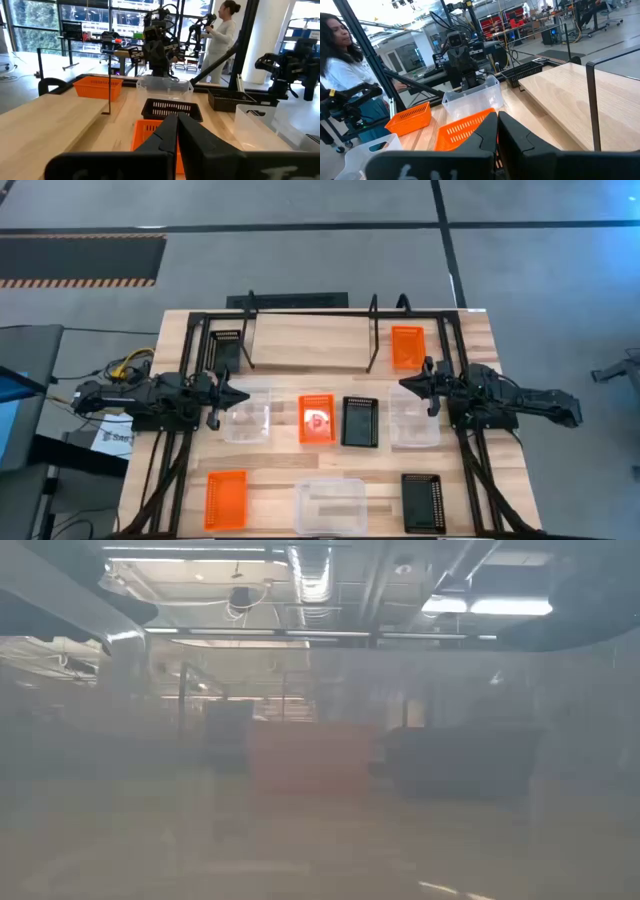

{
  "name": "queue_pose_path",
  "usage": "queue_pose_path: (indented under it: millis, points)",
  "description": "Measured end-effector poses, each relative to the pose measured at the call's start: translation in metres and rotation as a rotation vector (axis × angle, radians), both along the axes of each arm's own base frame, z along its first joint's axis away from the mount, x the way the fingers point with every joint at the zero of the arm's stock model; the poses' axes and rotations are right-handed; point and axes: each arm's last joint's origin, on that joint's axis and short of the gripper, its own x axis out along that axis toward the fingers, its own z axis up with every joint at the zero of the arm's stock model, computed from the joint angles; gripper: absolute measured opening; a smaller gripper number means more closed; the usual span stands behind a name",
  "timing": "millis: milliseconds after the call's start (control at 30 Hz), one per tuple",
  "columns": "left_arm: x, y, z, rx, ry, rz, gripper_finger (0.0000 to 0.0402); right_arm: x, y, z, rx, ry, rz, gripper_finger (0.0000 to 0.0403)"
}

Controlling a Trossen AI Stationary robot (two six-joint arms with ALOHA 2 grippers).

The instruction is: Stack baskets on shelf by color

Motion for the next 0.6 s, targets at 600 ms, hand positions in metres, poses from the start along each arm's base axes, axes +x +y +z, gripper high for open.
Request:
queue_pose_path:
  millis: [600]
  points:
    - [0.0, 0.0, -0.0001, 0.0, 0.0, 0.0, 0.0, 0.0, 0.0, 0.0, 0.0, 0.0, 0.0, 0.0033]
